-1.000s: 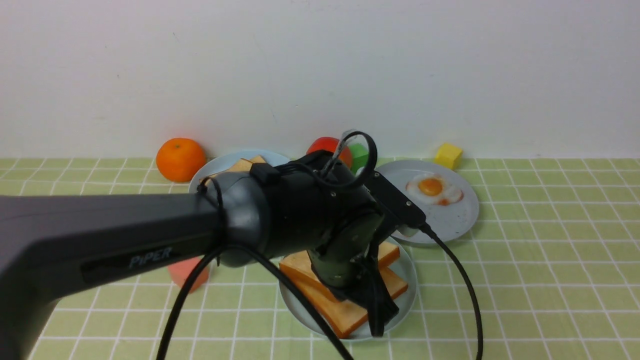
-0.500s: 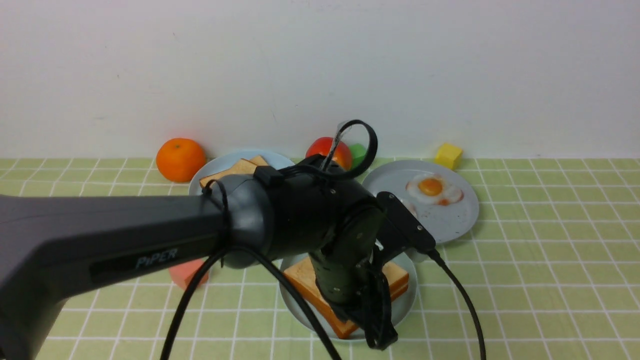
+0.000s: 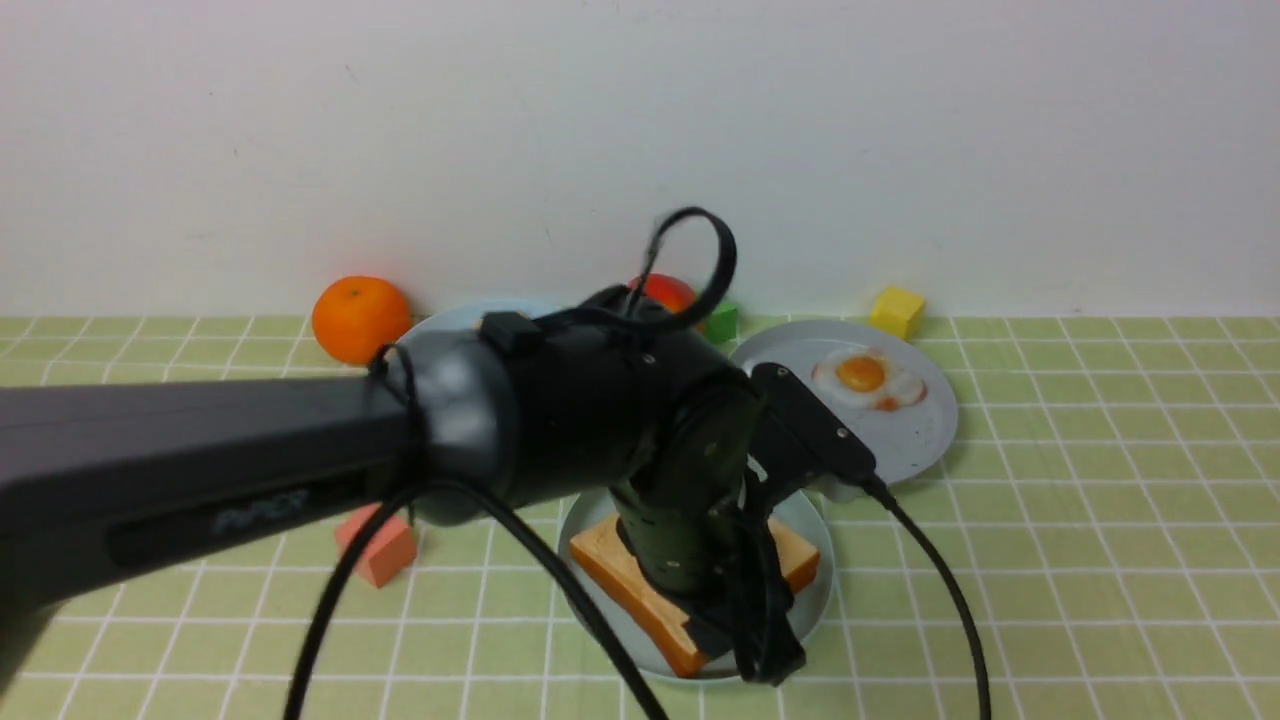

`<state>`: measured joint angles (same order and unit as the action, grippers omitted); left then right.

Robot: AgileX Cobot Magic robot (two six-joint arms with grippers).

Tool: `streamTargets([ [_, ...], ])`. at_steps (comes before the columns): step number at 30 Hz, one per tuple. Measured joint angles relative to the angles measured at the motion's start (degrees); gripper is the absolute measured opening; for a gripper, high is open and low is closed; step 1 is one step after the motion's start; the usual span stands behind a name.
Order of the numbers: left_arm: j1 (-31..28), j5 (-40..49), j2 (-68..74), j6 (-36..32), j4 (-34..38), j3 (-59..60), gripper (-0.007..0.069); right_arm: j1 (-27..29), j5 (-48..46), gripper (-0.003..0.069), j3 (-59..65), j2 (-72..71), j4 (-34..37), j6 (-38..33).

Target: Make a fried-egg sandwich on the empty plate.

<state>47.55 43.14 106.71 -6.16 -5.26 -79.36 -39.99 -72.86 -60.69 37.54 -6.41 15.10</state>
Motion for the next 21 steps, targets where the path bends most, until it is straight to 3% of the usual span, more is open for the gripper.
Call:
streamTargets([
  [3, 0.0, 1.3, -8.6, 3.2, 1.2, 0.0, 0.0328, 0.0, 0.0, 0.0032, 0.0, 0.0, -0.2, 0.7],
  [6, 0.0, 2.1, -19.8, 5.4, 1.2, 1.3, 0.0181, 0.0, 0.0, 0.0032, 0.0, 0.0, -0.2, 1.1],
  [7, 0.0, 2.1, -19.8, 5.4, 1.2, 1.6, 0.0170, 0.0, 0.0, 0.0032, 0.0, 0.0, -0.2, 1.1],
  [9, 0.0, 0.6, -32.1, 6.2, 1.9, 6.9, 0.0018, 0.0, 0.0, 0.0032, 0.0, -0.3, -0.2, 1.1],
  [13, 0.0, -4.9, -45.9, 6.5, 6.1, 17.3, -0.0013, 0.0, 0.0, 0.0032, 0.0, -1.3, -0.2, 1.4],
  [17, 0.0, -19.5, -66.8, 6.5, 12.9, 37.9, -0.0013, 0.0, 0.0, 0.0032, 0.0, -5.3, -0.2, 3.4],
  [18, 0.0, -20.3, -67.7, 6.5, 12.9, 38.8, -0.0013, 0.0, 0.0, 0.0032, 0.0, -5.5, -0.2, 3.5],
  [21, 0.0, -33.7, -81.8, 6.5, 14.5, 54.5, -0.0013, 0.0, 0.0, 0.0032, 1.0, -9.3, -0.2, 5.7],
])
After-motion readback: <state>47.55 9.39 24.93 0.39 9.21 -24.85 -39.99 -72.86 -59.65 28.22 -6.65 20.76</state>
